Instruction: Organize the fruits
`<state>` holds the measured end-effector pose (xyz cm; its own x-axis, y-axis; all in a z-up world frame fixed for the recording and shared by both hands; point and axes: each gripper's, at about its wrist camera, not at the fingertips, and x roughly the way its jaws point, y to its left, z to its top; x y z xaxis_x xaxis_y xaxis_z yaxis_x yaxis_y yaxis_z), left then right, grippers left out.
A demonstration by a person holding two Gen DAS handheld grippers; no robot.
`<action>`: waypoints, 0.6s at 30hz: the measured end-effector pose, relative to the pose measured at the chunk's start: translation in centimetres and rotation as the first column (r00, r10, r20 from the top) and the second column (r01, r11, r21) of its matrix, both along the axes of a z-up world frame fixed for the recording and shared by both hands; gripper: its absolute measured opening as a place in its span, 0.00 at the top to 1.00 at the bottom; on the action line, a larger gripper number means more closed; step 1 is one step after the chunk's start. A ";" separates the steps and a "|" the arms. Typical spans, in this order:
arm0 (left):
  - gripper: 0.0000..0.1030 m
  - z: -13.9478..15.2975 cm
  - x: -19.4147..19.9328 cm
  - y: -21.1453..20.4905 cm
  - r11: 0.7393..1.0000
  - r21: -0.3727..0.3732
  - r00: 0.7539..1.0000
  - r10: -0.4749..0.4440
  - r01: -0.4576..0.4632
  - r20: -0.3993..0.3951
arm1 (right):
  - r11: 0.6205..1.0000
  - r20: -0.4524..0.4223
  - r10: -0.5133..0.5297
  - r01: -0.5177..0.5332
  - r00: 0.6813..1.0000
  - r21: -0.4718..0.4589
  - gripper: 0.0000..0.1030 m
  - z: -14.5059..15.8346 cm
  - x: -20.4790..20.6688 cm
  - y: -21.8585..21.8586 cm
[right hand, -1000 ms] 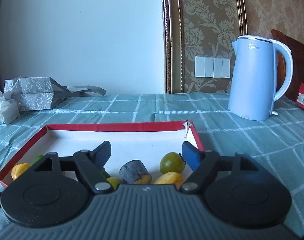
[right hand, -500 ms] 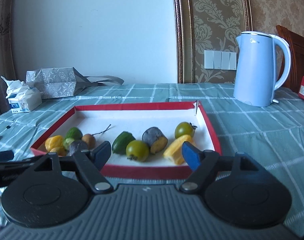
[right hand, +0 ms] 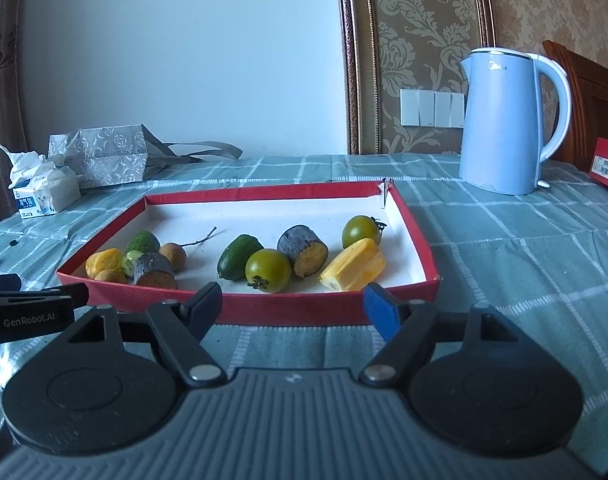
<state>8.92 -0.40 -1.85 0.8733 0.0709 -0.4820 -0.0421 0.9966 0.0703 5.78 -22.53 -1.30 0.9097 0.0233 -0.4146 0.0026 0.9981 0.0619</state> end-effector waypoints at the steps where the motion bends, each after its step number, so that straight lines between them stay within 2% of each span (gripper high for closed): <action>1: 0.17 0.0 0.0 0.0 1.000 0.001 1.000 0.000 0.000 0.000 | 1.000 0.000 0.000 0.000 1.000 0.002 0.26 0.0 0.0 0.0; 18: 0.17 0.0 0.0 -1.1 1.000 0.003 1.000 -0.017 0.017 -0.006 | 1.000 -0.020 0.007 -0.007 1.000 -0.003 0.26 -0.1 0.3 0.4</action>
<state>8.89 -1.49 -1.86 0.8712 0.0581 -0.4874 -0.0251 0.9969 0.0740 6.10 -22.16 -1.43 0.9009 0.0283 -0.4332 -0.0029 0.9982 0.0592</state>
